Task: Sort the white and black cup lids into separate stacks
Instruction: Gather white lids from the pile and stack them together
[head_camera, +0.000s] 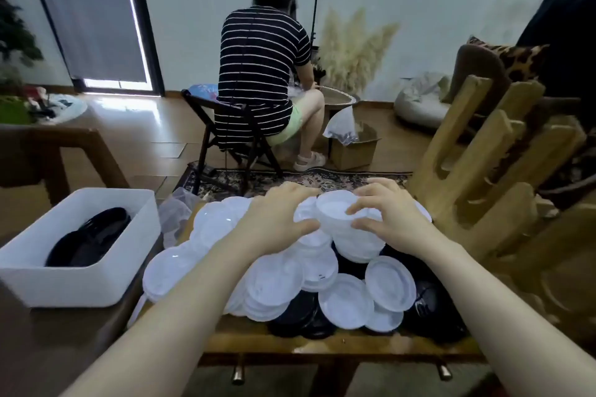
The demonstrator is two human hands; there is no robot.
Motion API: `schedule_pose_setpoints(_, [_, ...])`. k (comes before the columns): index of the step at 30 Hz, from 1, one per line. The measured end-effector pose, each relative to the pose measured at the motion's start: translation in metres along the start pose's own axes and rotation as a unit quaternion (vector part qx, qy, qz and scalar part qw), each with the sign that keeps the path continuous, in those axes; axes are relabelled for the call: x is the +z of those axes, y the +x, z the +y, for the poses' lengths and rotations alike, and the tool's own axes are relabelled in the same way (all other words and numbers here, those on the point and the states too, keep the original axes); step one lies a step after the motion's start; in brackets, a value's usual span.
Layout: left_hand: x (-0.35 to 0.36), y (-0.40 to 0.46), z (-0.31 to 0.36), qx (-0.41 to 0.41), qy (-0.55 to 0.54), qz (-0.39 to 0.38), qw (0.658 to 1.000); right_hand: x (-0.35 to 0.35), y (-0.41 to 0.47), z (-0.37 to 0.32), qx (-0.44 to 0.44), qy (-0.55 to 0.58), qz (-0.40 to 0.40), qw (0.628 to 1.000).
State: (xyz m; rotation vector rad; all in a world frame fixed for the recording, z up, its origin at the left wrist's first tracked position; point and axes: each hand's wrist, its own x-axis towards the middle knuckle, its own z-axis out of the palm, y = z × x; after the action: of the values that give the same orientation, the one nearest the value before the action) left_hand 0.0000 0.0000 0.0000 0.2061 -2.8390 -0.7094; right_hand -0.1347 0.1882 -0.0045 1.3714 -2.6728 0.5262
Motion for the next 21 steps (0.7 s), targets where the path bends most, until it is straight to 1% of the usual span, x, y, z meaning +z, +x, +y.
schedule_pose_setpoints(3, [0.008, 0.016, -0.001, 0.014, -0.008, -0.022, 1.0, 0.0, 0.005, 0.008, -0.01, 0.001, 0.02, 1.0])
schedule_pose_setpoints(6, [0.017, 0.025, -0.001, 0.005, -0.043, -0.022, 0.999, 0.005, 0.005, 0.012, -0.037, 0.001, 0.089, 0.995])
schedule_pose_setpoints(9, [0.02, 0.029, -0.001, 0.009, -0.059, -0.001, 0.998, 0.004, 0.001, 0.01, -0.052, 0.035, 0.166, 0.984])
schedule_pose_setpoints(11, [0.019, 0.03, 0.002, 0.022, -0.087, 0.03, 0.995, 0.002, -0.002, 0.005, -0.042, 0.088, 0.19, 0.977])
schedule_pose_setpoints(14, [0.01, 0.028, 0.01, 0.042, -0.183, 0.106, 0.976, -0.007, -0.004, -0.014, -0.025, 0.232, 0.193, 0.953])
schedule_pose_setpoints(16, [0.002, 0.026, 0.012, 0.032, -0.241, 0.136, 0.96, -0.012, -0.001, -0.026, -0.021, 0.31, 0.188, 0.932])
schedule_pose_setpoints(18, [-0.003, 0.025, 0.011, 0.021, -0.273, 0.145, 0.951, -0.015, 0.002, -0.032, -0.013, 0.362, 0.172, 0.916])
schedule_pose_setpoints(21, [-0.005, 0.021, 0.008, 0.012, -0.329, 0.131, 0.935, -0.014, 0.005, -0.032, 0.003, 0.402, 0.117, 0.908])
